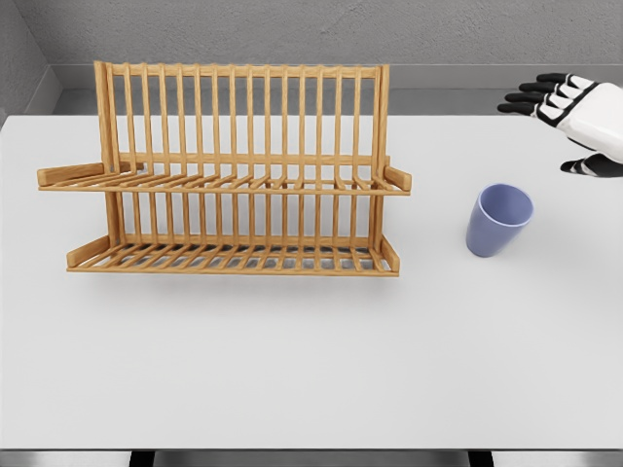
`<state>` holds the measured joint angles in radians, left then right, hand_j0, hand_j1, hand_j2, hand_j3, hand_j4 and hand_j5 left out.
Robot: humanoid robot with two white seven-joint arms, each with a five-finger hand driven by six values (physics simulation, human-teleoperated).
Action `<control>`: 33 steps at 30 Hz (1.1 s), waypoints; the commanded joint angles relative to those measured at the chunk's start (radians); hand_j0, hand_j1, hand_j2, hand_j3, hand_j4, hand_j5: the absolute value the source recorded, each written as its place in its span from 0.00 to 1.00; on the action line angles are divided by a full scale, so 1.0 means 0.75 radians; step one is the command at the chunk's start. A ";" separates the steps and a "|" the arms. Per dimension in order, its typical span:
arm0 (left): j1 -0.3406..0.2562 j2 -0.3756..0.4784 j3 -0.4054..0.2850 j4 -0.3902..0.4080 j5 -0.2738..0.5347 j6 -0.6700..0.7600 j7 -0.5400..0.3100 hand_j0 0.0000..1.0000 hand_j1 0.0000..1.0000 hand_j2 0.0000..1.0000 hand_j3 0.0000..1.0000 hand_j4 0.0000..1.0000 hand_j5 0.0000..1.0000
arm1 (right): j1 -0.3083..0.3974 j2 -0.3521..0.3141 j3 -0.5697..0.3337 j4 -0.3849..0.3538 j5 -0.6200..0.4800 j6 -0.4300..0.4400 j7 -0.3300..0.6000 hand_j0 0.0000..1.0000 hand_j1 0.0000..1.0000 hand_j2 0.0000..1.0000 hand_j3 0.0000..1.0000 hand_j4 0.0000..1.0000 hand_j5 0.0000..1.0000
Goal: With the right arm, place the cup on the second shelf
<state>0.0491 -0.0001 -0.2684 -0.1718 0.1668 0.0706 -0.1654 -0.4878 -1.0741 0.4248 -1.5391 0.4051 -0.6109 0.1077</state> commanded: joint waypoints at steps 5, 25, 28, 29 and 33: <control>0.000 0.000 0.000 0.000 0.001 0.000 0.000 1.00 1.00 1.00 1.00 1.00 1.00 | 0.020 -0.020 0.029 -0.018 -0.010 0.000 -0.015 1.00 1.00 1.00 1.00 1.00 1.00; 0.000 0.000 0.000 0.000 0.001 0.000 0.000 1.00 1.00 1.00 1.00 1.00 1.00 | -0.268 0.125 0.323 0.103 -0.008 0.000 0.671 1.00 1.00 1.00 1.00 1.00 1.00; 0.000 0.000 0.000 0.000 0.001 0.000 0.000 1.00 1.00 1.00 1.00 1.00 1.00 | -0.272 0.139 0.344 0.121 -0.008 0.000 0.671 1.00 1.00 1.00 1.00 1.00 1.00; 0.000 0.000 0.000 0.000 0.001 0.000 0.000 1.00 1.00 1.00 1.00 1.00 1.00 | -0.286 0.152 0.348 0.150 -0.008 0.000 0.671 1.00 1.00 1.00 1.00 1.00 1.00; 0.000 0.000 0.000 0.000 0.001 0.000 0.000 1.00 1.00 1.00 1.00 1.00 1.00 | -0.295 0.170 0.350 0.179 -0.006 0.000 0.671 1.00 1.00 1.00 1.00 1.00 1.00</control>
<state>0.0491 0.0000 -0.2683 -0.1717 0.1668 0.0706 -0.1654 -0.7133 -0.9542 0.6838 -1.4187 0.4036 -0.6132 0.6111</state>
